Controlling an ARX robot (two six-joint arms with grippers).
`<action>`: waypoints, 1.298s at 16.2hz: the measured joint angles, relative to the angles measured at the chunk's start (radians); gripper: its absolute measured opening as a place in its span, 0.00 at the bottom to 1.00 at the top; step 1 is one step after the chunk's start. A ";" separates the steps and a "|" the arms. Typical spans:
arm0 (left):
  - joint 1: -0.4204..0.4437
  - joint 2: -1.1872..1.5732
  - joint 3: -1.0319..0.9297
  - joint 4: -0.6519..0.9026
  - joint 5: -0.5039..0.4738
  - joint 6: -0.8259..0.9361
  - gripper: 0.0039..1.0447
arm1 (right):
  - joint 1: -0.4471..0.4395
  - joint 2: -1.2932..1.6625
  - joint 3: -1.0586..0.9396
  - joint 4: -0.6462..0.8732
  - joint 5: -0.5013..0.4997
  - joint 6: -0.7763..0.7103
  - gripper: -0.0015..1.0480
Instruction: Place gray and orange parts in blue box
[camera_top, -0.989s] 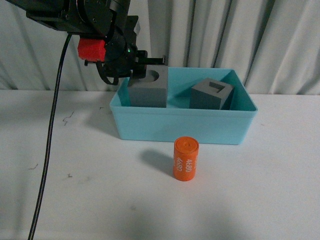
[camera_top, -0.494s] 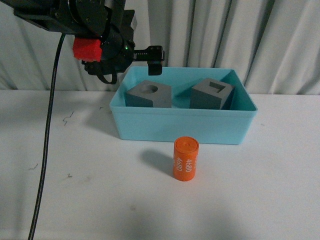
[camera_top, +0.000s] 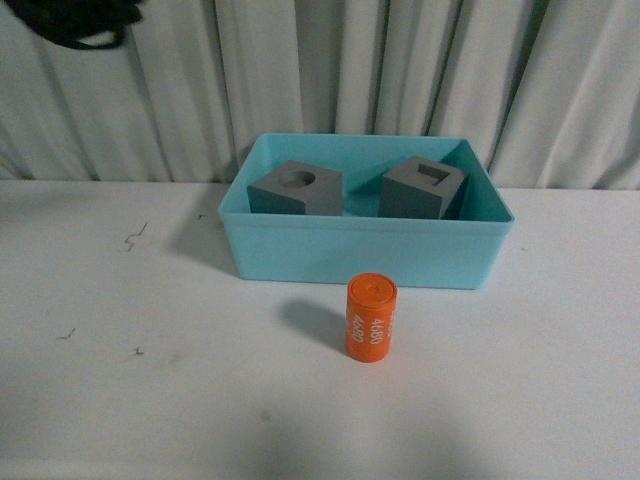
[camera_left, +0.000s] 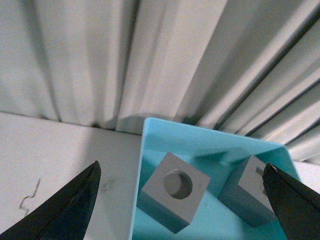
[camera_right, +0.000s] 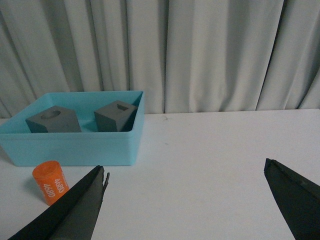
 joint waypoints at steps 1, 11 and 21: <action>0.014 -0.111 -0.117 0.026 -0.028 -0.032 0.94 | 0.000 0.000 0.000 0.000 0.000 0.000 0.94; 0.142 -0.639 -0.820 0.038 -0.105 -0.166 0.93 | -0.001 0.000 0.000 0.000 0.000 0.000 0.94; 0.232 -0.968 -1.201 0.514 0.143 0.323 0.01 | -0.001 0.000 0.000 0.000 0.000 0.000 0.94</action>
